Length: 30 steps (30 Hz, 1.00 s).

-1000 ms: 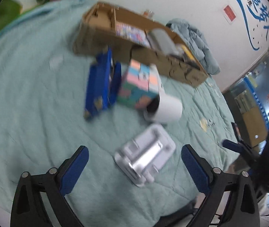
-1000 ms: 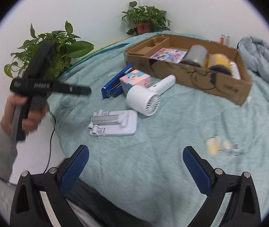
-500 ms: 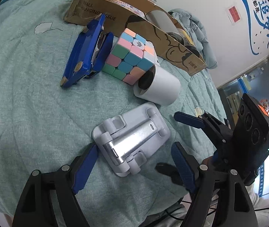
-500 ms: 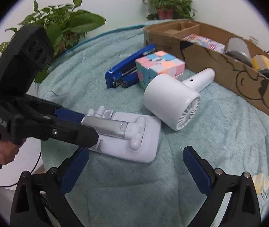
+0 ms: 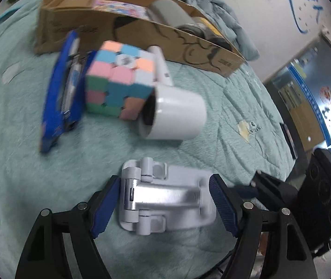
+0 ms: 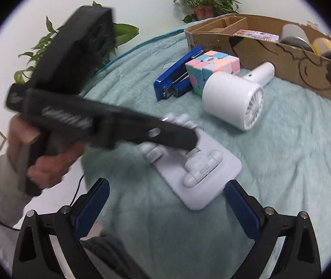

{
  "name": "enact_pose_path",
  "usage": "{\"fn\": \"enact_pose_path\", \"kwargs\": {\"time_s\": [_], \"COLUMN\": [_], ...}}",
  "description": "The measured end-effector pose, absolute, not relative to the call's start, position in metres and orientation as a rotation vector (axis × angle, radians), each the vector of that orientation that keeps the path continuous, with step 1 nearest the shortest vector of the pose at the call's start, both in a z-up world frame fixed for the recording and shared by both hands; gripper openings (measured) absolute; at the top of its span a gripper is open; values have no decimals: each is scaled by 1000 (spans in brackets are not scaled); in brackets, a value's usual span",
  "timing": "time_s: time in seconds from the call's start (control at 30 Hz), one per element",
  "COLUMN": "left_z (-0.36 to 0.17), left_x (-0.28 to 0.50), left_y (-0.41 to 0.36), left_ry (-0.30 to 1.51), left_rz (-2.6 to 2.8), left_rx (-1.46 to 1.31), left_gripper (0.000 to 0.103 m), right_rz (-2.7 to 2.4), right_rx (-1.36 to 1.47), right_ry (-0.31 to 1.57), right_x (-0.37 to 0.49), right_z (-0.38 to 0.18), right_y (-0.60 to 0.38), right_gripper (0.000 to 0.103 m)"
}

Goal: Organize rigid objects
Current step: 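Grasp the white phone stand with the left gripper and lift it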

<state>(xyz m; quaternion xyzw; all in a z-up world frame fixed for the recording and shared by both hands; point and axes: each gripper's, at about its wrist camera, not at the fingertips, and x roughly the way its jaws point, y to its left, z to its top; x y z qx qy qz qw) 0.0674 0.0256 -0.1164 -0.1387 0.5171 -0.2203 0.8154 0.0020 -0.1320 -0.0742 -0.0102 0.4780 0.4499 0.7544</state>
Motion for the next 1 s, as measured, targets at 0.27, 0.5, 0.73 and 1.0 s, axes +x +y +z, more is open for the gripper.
{"fn": "enact_pose_path", "kwargs": {"time_s": [0.27,0.5,0.73,1.0], "left_z": [-100,-108,-127,-128], "left_x": [87,59,45,49], "left_y": [21,43,37,21], "left_ry": [1058,1077,1105,1122], "left_rz": [-548,-453,-489,-514], "left_rx": [-354,-416,-468,-490], "left_gripper": [77,77,77,77], "right_rz": [865,880,908,794], "right_rx": [-49,-176,-225,74], "right_ry": [945,959,999,1059], "right_x": [3,24,23,29], "right_z": [-57,-66,-80,-80], "right_y": [-173,-149,-139,-165], "right_gripper": [100,100,77,57]}}
